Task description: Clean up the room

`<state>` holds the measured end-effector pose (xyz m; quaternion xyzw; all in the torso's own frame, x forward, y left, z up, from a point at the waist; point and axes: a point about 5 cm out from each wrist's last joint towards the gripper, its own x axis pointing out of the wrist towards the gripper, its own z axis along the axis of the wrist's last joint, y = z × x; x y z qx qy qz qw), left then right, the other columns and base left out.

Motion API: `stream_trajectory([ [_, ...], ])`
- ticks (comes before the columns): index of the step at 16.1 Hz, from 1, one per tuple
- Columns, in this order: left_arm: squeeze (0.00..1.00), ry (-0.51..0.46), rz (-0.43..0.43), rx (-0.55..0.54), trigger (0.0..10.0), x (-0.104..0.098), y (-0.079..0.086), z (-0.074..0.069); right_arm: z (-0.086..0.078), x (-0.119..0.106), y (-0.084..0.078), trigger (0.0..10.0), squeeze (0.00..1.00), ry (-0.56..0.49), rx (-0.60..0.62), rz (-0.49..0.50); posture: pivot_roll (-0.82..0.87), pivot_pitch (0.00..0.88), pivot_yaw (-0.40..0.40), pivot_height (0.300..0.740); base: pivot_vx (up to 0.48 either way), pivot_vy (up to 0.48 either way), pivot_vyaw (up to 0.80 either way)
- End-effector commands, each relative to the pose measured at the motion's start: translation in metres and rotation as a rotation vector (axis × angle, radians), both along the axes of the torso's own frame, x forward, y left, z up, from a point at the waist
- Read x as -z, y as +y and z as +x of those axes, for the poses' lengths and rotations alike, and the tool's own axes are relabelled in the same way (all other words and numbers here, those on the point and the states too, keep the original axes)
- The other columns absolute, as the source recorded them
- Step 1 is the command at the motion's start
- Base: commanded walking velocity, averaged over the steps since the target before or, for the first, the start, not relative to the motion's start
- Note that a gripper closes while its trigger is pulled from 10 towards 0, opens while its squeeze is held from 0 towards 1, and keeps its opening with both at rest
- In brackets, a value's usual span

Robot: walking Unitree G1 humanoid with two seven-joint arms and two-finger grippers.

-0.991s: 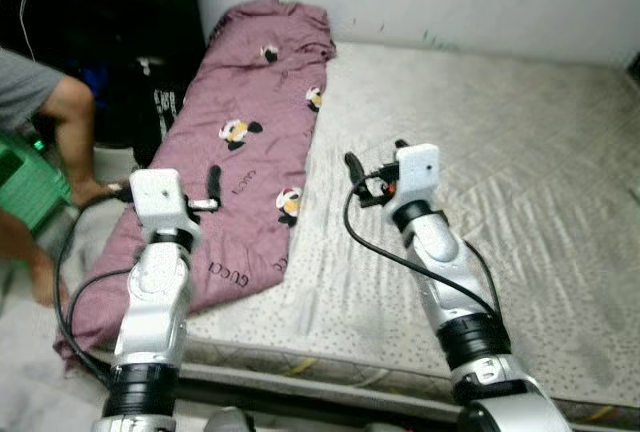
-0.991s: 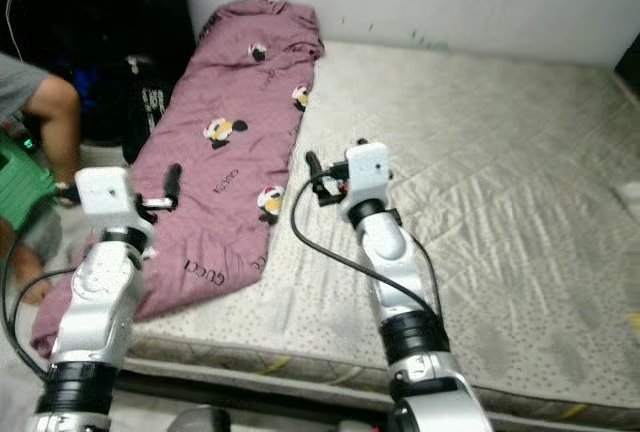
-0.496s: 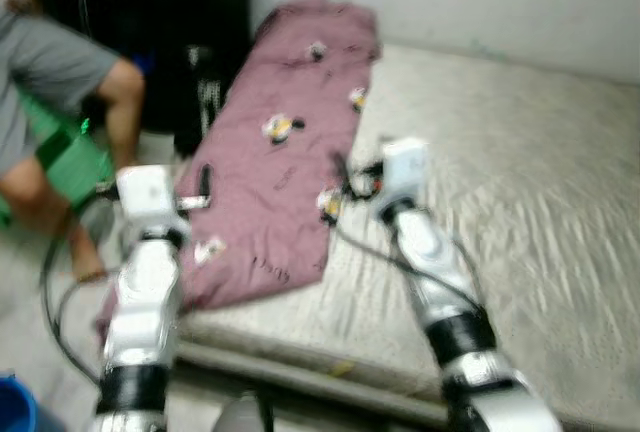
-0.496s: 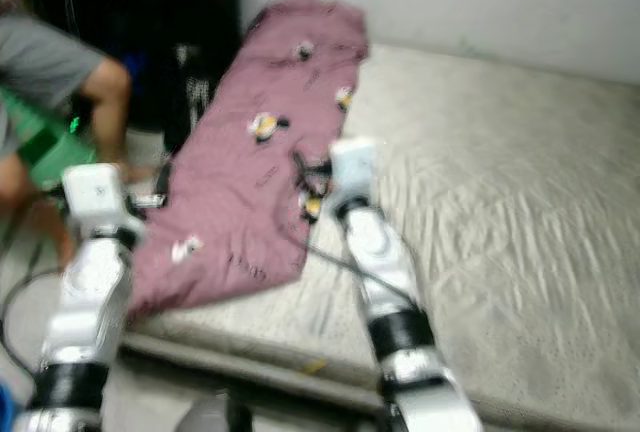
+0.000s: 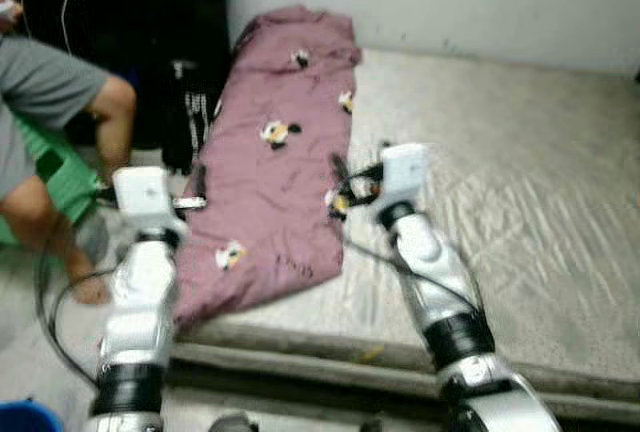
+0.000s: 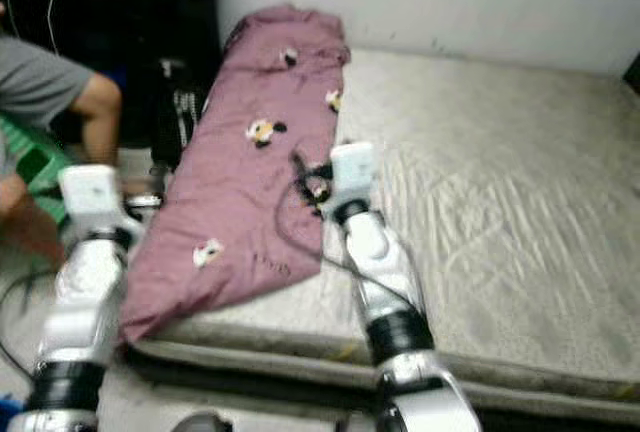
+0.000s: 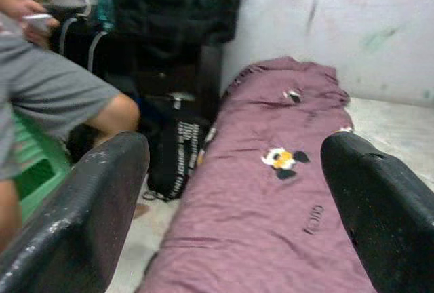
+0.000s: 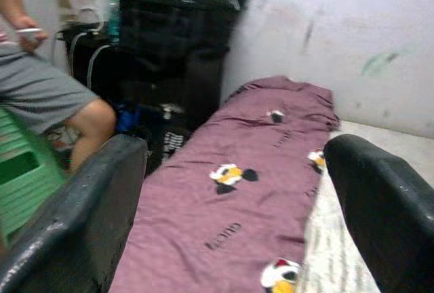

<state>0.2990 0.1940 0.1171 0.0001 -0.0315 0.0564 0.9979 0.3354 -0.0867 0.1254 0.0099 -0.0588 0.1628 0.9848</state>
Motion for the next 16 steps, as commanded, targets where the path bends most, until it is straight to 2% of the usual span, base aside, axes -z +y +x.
stream_trajectory([
  [1,0.00,0.001,-0.018,0.032,10.0,0.001,-0.010,-0.002,-0.001,0.000,-0.013,10.0,0.00,-0.002,0.037,-0.009,-0.03,0.001,-0.013,0.740,0.000,0.000,0.00],
  [2,0.00,0.011,-0.029,0.030,10.0,0.003,-0.009,-0.005,-0.003,0.002,-0.014,10.0,0.00,0.011,0.042,0.002,-0.03,0.004,-0.011,0.740,0.000,0.000,-0.54],
  [6,0.00,0.027,-0.057,0.072,10.0,0.006,-0.013,-0.008,-0.010,0.007,-0.020,10.0,0.00,0.030,0.070,0.012,-0.03,0.019,-0.005,0.740,0.000,0.480,-0.75],
  [9,0.00,0.023,-0.056,0.092,10.0,0.005,-0.014,-0.010,-0.014,0.010,-0.021,10.0,0.00,0.043,0.075,0.014,-0.03,0.028,-0.004,0.740,0.000,0.480,0.00],
  [11,0.00,0.009,-0.043,0.116,10.0,0.005,-0.016,-0.017,-0.020,0.013,-0.023,10.0,0.00,0.061,0.078,0.014,-0.03,0.043,-0.007,0.740,0.000,0.480,0.00],
  [13,0.00,0.024,-0.044,0.083,10.0,0.008,-0.013,-0.020,-0.023,0.017,-0.025,10.0,0.00,0.081,0.085,0.016,-0.03,0.046,-0.012,0.740,0.000,0.412,0.00],
  [14,0.00,0.025,-0.006,0.051,10.0,0.008,-0.011,-0.022,-0.024,0.020,-0.025,10.0,0.00,0.098,0.089,0.014,-0.03,0.046,-0.014,0.740,0.000,0.000,0.00],
  [16,0.00,0.022,-0.031,0.071,10.0,0.008,-0.013,-0.023,-0.026,0.020,-0.026,10.0,0.00,0.107,0.092,0.016,-0.03,0.047,-0.012,0.740,0.000,0.000,-0.80],
])
